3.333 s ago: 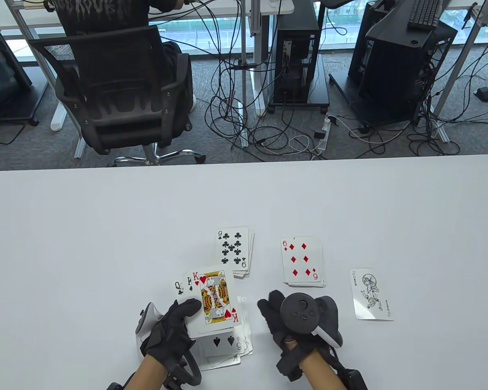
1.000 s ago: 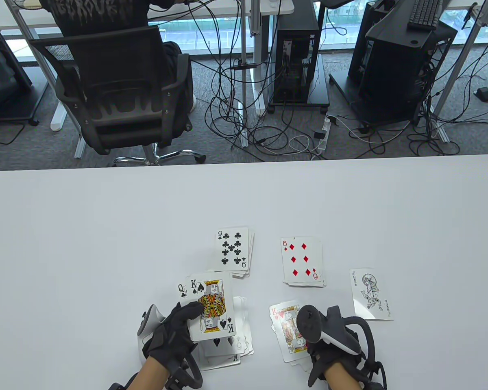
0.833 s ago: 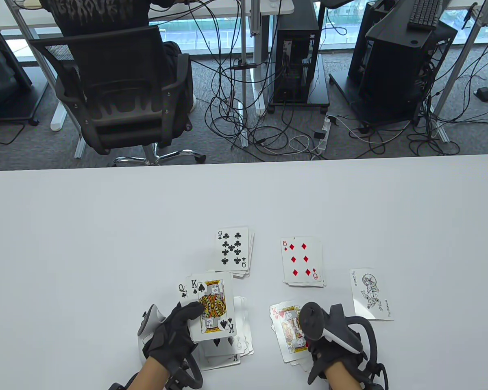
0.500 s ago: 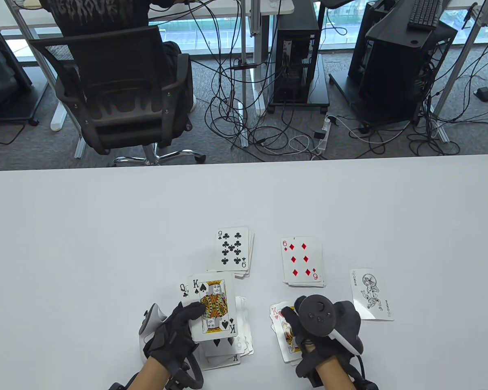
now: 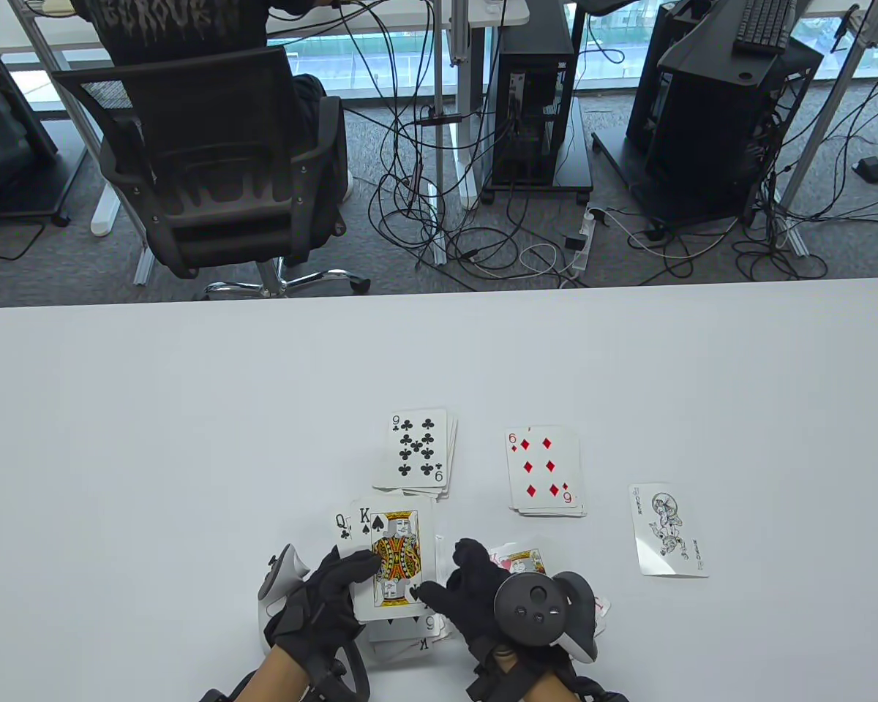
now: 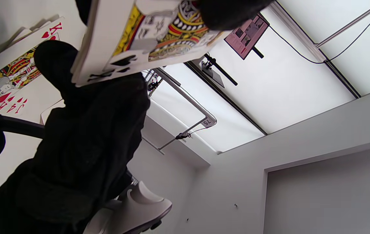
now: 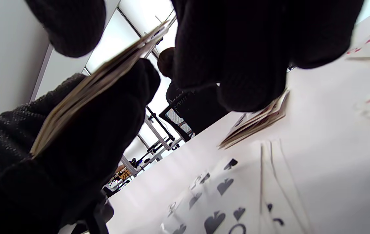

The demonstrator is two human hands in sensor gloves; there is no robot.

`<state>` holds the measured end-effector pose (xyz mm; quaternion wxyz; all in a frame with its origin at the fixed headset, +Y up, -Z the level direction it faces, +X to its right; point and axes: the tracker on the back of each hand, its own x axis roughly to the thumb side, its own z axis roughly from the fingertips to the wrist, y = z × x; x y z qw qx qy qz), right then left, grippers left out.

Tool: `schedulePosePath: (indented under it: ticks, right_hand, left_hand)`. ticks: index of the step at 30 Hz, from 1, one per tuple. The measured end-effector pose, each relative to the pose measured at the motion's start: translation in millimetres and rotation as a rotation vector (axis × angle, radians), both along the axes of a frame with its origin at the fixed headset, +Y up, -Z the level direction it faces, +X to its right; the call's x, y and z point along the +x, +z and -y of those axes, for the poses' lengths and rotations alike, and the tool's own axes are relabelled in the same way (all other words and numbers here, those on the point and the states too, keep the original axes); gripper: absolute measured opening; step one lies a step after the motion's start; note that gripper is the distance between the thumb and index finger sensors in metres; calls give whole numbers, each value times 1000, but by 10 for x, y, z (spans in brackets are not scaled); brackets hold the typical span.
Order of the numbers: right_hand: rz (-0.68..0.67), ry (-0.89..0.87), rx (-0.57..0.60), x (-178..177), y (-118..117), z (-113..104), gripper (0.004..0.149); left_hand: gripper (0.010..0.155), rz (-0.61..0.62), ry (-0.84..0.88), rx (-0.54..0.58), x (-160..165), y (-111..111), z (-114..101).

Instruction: Playing card suit sorting

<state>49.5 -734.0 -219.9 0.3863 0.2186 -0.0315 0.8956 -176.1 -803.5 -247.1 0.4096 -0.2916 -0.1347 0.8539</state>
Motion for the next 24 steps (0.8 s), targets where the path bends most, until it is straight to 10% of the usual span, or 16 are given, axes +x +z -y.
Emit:
schedulePosePath:
  ticks: [24]
  right_hand:
    - [133, -273, 57, 82, 25, 84, 41]
  left_hand:
    - [53, 50, 11, 23, 89, 22, 20]
